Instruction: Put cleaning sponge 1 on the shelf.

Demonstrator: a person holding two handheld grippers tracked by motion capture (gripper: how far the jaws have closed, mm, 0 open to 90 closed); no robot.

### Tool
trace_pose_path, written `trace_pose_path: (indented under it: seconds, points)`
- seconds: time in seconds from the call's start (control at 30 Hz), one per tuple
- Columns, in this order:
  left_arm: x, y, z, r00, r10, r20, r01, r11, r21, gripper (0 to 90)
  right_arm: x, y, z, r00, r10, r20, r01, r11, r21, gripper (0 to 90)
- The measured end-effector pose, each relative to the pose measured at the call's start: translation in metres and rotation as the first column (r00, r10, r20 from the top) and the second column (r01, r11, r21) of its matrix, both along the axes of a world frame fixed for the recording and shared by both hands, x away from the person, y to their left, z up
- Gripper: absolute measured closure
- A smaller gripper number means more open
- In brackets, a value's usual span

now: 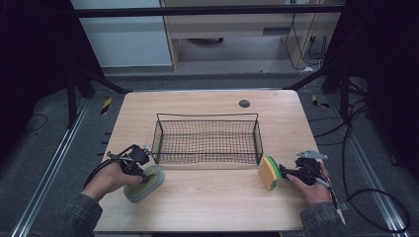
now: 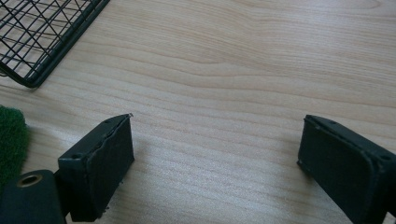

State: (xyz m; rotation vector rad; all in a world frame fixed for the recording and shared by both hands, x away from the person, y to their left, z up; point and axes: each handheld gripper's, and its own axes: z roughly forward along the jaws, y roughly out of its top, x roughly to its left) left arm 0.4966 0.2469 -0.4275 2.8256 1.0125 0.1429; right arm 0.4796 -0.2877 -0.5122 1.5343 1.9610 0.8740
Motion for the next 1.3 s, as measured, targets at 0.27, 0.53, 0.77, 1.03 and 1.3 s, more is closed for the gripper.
trace_pose_path:
  seconds: [0.27,0.53,0.77,1.03,1.3]
  points:
    - [-0.008,0.004,0.004,0.9991,-0.019,0.037,0.019,0.9997,-0.014,70.0,0.000,0.000,0.000,1.0000,0.000,0.000,0.000,1.0000,-0.001,10.5]
    - [-0.025,0.018,0.022,0.9925,-0.039,0.116,0.044,0.9982,-0.041,70.1,0.000,0.000,0.000,1.0000,0.000,0.000,0.000,1.0000,-0.001,10.5]
    - [-0.034,0.020,0.036,0.9819,-0.073,0.175,0.080,0.9961,-0.037,70.2,0.001,0.000,0.000,0.9999,0.009,-0.005,-0.009,1.0000,0.001,9.1]
    - [-0.040,0.011,0.057,0.9622,-0.132,0.238,0.132,0.9911,0.014,70.2,0.001,0.001,0.000,0.9999,0.015,-0.006,-0.015,0.9999,-0.008,6.1]
    - [-0.035,0.005,0.087,0.9352,-0.164,0.314,0.162,0.9863,0.032,70.2,0.002,0.002,0.000,0.9995,0.026,-0.017,-0.026,0.9996,-0.006,3.3]
